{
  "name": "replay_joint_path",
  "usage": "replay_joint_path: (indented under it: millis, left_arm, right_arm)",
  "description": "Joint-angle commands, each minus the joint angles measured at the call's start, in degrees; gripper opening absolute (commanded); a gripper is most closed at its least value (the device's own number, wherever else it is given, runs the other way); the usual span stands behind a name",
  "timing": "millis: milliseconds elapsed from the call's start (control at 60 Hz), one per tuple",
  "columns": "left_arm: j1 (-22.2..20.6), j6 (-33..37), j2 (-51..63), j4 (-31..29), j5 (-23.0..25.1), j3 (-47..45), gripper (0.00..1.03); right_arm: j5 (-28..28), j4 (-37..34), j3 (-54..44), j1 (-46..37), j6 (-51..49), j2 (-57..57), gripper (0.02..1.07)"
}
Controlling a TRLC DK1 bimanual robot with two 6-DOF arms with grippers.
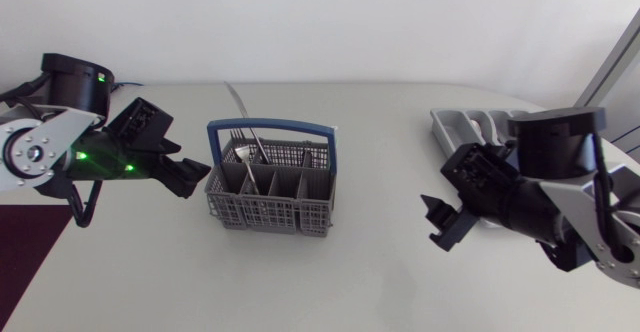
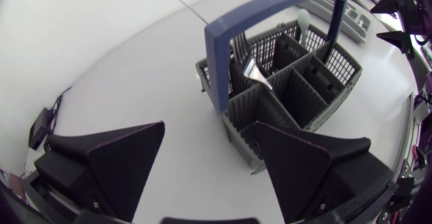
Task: Unload the cutlery basket into the drawer organizer.
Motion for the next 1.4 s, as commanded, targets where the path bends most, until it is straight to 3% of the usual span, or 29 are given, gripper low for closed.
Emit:
replay_joint_path:
  millis: [0,283,383,550,600,1100,1383]
  left_arm:
    - [1.3,1.7,4.0,0.4,0.1,-0.7,0.92]
    - [4.3,2.6,8.7,2.5,0.0,0.6,0.92]
    - [5.0,2.6,10.2,2.5,0.1,1.3,0.92]
    - [5.6,2.5,12.0,3.0,0.2,1.8,0.92]
    - [5.3,2.5,12.7,3.0,0.3,1.9,0.92]
    - [-5.3,-0.3,16.7,3.0,-0.8,5.8,0.92]
    - [-6.6,-1.6,17.8,2.7,-2.0,8.2,0.92]
  right_arm:
    - [1.2,-0.7,3.3,4.6,7.2,3.8,0.83]
    - [1.9,0.0,7.3,17.2,12.8,12.0,0.83]
    - [1.5,0.3,8.2,20.7,13.3,14.3,0.67]
    - [-3.0,2.1,8.5,22.8,13.4,15.8,0.25]
    - [-4.6,2.9,8.8,22.8,13.4,16.8,0.18]
    - [-7.8,10.5,12.3,18.1,9.8,29.1,0.18]
    - [-8.8,9.8,11.2,14.4,8.4,25.4,0.18]
